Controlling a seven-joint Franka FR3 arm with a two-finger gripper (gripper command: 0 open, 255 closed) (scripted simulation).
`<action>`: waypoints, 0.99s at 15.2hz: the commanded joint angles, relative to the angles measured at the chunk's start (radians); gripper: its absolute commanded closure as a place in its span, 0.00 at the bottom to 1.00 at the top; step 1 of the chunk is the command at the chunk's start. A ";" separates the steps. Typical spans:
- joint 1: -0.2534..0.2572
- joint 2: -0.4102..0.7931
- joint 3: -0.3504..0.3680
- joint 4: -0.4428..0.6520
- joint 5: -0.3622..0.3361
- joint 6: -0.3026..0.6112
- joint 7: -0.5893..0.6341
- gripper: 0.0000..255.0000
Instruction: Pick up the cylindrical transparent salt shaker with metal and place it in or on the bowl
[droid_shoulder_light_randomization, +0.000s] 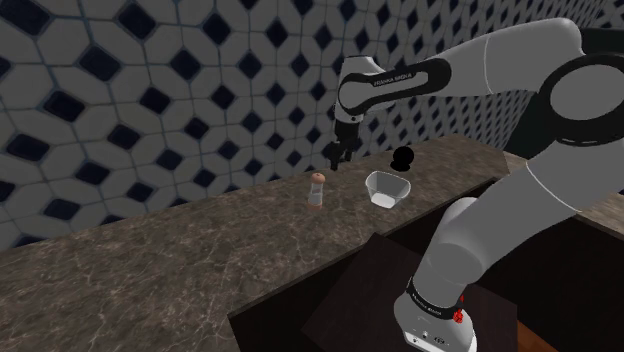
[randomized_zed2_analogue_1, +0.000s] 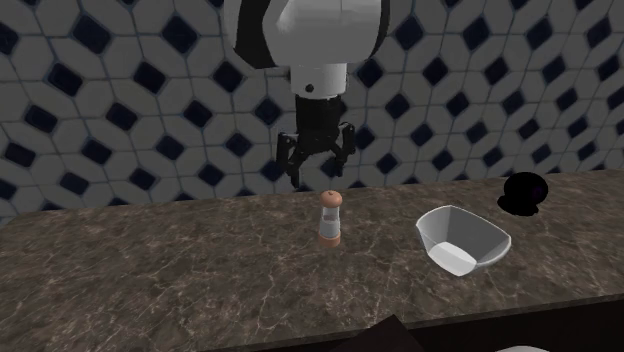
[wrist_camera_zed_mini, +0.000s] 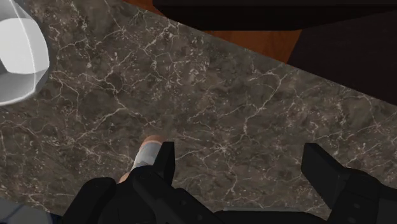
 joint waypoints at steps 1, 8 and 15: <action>0.001 0.075 -0.031 0.027 0.008 0.056 -0.046 0.00; 0.006 0.346 -0.108 0.157 0.100 0.207 -0.213 0.00; -0.034 0.633 -0.121 0.358 0.254 0.283 -0.395 0.00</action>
